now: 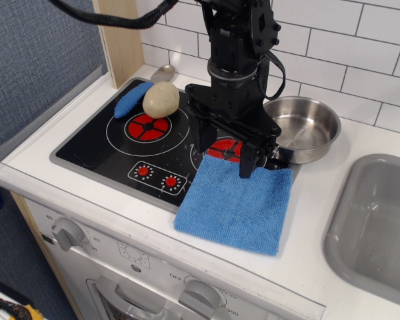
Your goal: PLACE THE POTATO ON THE BLUE CLOTH
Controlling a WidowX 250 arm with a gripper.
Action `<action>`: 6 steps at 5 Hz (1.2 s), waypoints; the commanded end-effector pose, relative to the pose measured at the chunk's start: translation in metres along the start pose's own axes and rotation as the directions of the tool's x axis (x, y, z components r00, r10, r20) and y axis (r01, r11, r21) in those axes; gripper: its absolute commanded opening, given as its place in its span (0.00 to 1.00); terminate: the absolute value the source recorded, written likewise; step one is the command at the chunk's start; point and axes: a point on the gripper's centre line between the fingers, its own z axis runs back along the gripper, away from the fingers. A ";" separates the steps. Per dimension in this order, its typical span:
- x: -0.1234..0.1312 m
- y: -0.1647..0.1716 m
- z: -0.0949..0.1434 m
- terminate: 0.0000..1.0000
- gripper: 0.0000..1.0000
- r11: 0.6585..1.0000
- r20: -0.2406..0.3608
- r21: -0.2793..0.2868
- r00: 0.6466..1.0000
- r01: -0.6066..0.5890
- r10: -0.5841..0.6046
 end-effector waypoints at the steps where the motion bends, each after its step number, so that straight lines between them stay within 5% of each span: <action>1: 0.000 0.000 0.000 0.00 1.00 1.000 0.000 0.000 1.000 0.000 0.000; 5: 0.039 0.147 0.013 0.00 1.00 0.960 0.021 0.064 0.962 -0.272 0.271; 6: 0.043 0.154 0.012 0.00 1.00 0.956 0.015 0.068 0.958 -0.286 0.285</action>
